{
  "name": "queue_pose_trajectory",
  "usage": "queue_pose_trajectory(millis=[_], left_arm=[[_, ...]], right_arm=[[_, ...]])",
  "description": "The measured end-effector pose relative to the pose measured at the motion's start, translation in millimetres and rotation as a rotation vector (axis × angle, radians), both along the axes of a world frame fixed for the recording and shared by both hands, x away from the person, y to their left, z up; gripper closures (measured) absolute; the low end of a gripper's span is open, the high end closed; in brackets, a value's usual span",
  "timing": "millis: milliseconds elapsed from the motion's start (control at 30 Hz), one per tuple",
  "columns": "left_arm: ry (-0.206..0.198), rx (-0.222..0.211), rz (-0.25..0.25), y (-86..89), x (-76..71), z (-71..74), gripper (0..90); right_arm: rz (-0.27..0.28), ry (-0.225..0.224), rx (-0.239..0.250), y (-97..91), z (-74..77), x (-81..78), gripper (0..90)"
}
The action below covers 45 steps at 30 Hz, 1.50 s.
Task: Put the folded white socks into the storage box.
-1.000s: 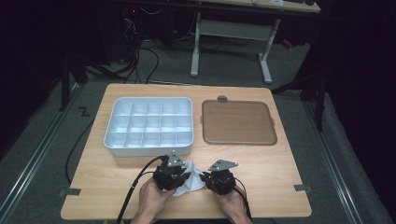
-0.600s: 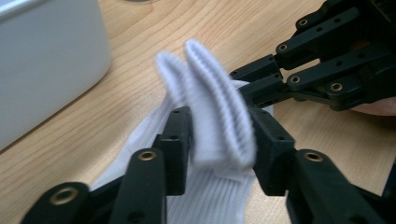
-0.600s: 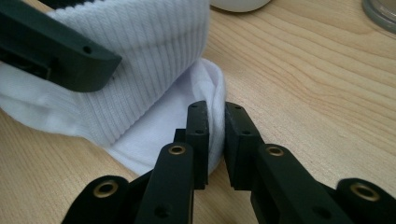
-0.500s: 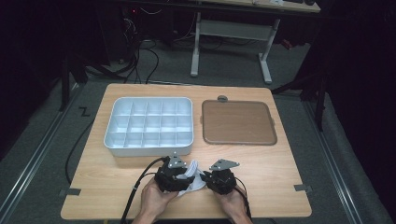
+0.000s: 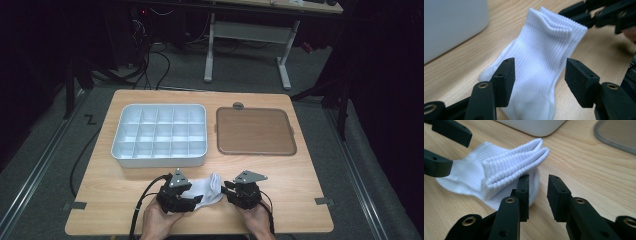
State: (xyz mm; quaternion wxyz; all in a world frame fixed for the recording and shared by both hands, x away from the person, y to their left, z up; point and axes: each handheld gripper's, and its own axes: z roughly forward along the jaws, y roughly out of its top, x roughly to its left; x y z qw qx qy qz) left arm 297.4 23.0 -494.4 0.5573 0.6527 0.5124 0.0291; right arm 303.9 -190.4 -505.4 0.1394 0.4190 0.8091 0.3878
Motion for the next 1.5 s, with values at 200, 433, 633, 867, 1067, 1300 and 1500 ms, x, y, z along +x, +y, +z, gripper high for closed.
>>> queue_pose_trajectory(millis=[200, 433, 633, 867, 1067, 1300, 1500], left_arm=[[0.003, 0.015, 0.016, 4.3, -4.7, -9.0, 42.0], [-0.021, 0.032, 0.037, 8.8, -9.4, -16.2, 39.2], [-0.035, 0.073, 0.039, 8.5, -9.7, -22.5, 38.4], [-0.031, 0.088, 0.043, 8.2, -7.5, -28.7, 38.3], [-0.037, 0.112, 0.047, 7.1, -6.6, -31.7, 38.3], [-0.041, 0.141, 0.050, 5.9, -5.7, -36.6, 38.4], [-0.056, 0.155, 0.068, 5.2, -7.2, -41.5, 41.1]], right_arm=[[-0.017, -0.024, 0.016, -11.3, 11.0, -4.5, 73.1], [0.046, -0.049, 0.018, 1.6, 18.2, -12.5, 72.5], [0.080, -0.047, 0.026, 15.9, 16.5, -11.2, 70.3], [0.092, -0.036, 0.025, 20.5, 12.0, -10.1, 62.5], [0.097, -0.041, 0.029, 19.6, 13.6, -11.7, 61.7], [0.097, -0.023, -0.049, 25.5, 1.7, -7.3, 78.3], [0.089, -0.064, -0.059, 21.7, 4.6, -12.8, 84.2]])
